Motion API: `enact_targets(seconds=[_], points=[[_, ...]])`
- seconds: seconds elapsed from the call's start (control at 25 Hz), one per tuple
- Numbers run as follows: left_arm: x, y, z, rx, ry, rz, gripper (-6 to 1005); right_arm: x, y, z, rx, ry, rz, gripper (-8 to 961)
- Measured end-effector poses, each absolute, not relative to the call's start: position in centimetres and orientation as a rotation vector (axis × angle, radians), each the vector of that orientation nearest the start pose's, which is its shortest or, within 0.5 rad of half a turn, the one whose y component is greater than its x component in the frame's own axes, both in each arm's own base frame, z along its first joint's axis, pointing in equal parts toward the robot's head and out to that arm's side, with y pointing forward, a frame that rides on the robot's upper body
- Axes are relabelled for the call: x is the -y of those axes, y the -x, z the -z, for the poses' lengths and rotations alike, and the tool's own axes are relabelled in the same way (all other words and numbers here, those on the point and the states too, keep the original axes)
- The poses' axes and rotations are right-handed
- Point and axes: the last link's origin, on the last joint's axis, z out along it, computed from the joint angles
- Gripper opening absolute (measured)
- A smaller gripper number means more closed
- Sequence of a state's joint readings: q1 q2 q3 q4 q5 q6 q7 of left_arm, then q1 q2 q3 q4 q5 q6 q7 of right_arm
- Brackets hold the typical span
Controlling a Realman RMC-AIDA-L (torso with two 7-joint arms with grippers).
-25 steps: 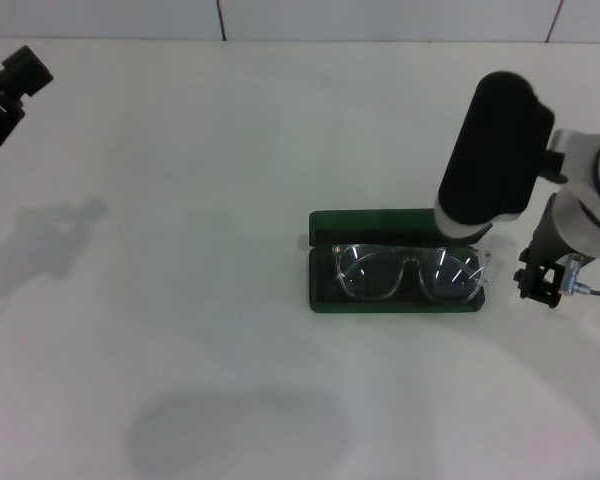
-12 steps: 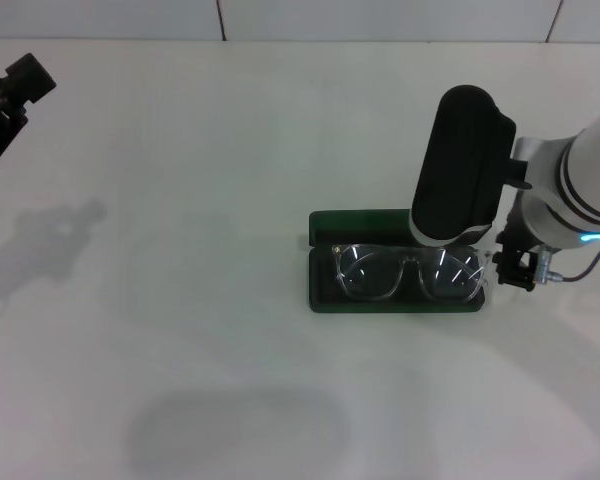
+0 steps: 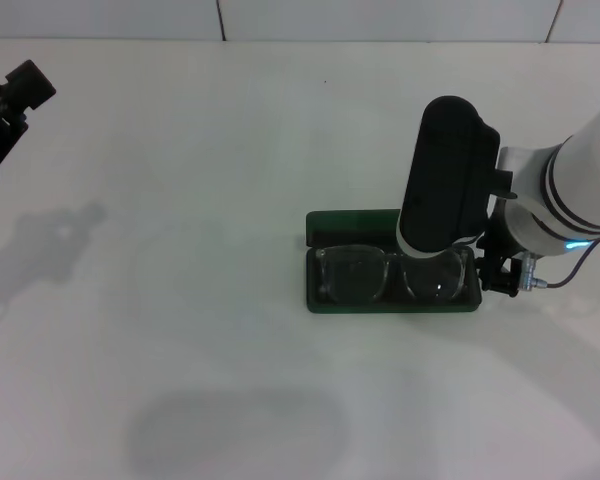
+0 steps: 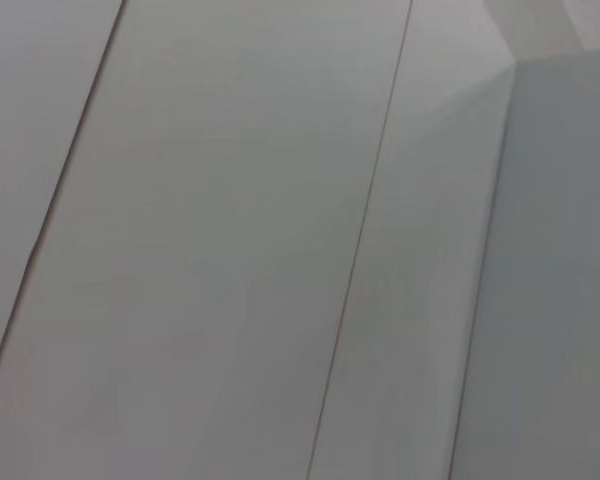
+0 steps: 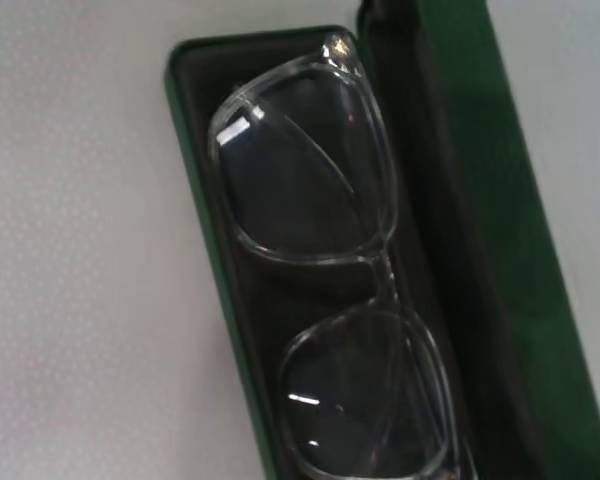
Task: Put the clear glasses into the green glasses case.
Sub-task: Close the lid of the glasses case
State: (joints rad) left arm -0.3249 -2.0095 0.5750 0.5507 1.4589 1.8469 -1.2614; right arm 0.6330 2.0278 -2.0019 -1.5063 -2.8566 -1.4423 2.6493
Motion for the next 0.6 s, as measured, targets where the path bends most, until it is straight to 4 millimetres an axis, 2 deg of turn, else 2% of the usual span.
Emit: enact_targets(seconds=[0.32,0.6], points=[[-27.5,29.0,-8.3,0.509,2.220,1.357,120,-32.6,-13.6,5.1,-0.098,2.528,0.919,151],[-28.0,28.5,-8.3,0.498,2.231,1.370,121,-30.6,-11.6,3.6,-0.097,2.565,0.822,150]])
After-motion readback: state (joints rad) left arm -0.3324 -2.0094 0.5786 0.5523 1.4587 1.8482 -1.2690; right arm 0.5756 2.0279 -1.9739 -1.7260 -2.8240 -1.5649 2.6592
